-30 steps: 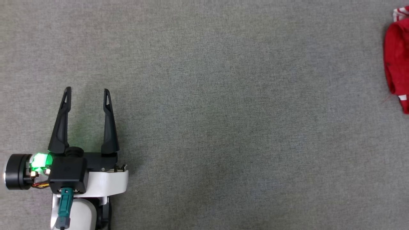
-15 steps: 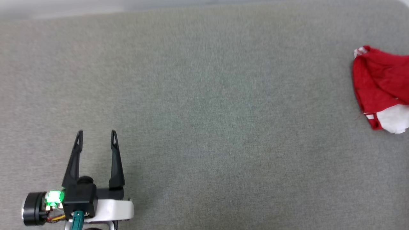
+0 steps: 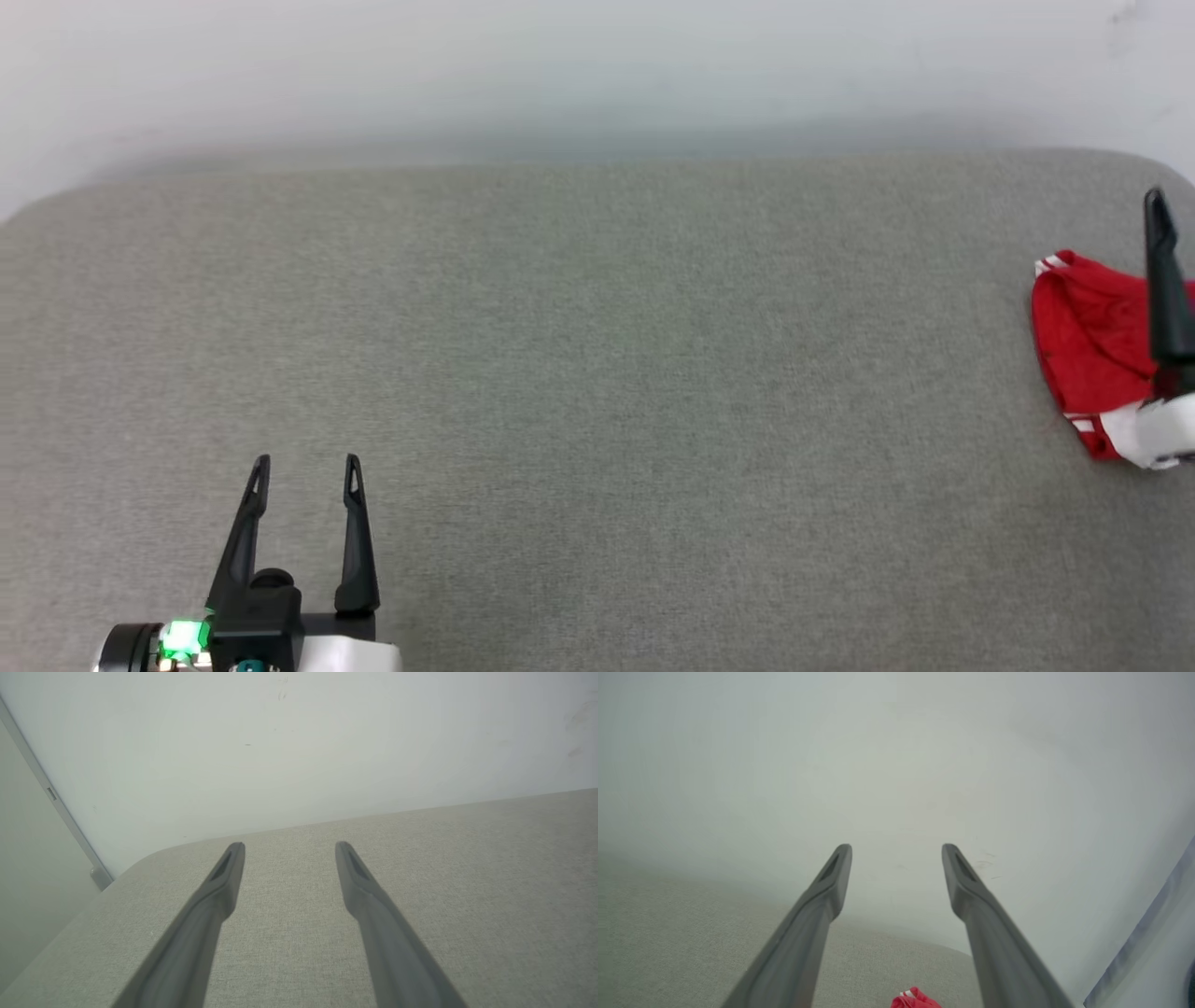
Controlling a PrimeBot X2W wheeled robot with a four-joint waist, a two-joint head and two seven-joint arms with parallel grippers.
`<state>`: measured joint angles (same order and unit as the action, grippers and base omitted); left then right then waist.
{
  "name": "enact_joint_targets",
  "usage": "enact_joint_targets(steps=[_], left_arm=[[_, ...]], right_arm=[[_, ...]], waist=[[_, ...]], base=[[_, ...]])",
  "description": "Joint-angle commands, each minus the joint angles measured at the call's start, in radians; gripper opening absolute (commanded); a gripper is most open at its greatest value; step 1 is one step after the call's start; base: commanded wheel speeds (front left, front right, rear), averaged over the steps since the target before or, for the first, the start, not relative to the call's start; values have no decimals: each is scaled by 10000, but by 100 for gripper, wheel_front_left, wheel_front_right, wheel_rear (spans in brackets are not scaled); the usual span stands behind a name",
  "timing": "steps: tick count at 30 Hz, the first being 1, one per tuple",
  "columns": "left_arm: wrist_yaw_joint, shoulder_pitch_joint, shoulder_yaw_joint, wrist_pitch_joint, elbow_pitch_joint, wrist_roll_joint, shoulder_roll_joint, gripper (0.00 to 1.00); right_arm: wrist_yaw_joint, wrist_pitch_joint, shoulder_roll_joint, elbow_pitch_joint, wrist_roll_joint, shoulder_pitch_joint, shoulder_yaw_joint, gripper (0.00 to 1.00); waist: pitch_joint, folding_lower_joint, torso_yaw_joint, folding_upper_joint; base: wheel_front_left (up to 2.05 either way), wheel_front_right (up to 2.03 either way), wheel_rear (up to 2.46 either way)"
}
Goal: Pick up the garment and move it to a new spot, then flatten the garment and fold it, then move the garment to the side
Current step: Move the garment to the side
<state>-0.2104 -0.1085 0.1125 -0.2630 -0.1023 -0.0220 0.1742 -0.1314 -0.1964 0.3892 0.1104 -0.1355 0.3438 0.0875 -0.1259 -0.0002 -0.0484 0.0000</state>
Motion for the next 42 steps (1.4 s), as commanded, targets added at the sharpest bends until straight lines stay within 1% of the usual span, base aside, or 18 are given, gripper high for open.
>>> enact_joint_targets(steps=[1,7,11,15,24,31,42], left_arm=[[45,-104,-15,-21,42,-2,-42,100],[152,-335,17,-21,270,38,-92,100],[228,-489,20,-21,392,49,-107,100],[268,-573,9,-21,485,53,-127,100],[583,-679,36,-21,550,-85,-178,100],[766,-726,-53,-22,613,-98,-253,100],[1039,-626,-200,-20,748,-103,-358,100]], right_arm=[[16,-96,-279,-175,142,-335,74,100],[16,-317,-1549,-948,660,-1779,162,100],[16,-282,-2185,-977,752,-2693,137,100],[14,-331,-2637,-825,635,-3456,116,100],[16,-507,-3146,-539,418,-4514,-7,100],[16,-590,-3278,-554,291,-4910,-37,100],[14,-648,-3342,-581,218,-5020,-128,100]], waist=[[276,2,229,0],[735,2,492,0],[953,2,596,0],[1122,2,644,0],[1338,2,596,0],[1435,2,519,0],[1413,2,528,0]], base=[[0,0,0],[0,0,0],[0,0,0],[0,0,0],[0,0,0],[0,0,0],[0,0,0]])
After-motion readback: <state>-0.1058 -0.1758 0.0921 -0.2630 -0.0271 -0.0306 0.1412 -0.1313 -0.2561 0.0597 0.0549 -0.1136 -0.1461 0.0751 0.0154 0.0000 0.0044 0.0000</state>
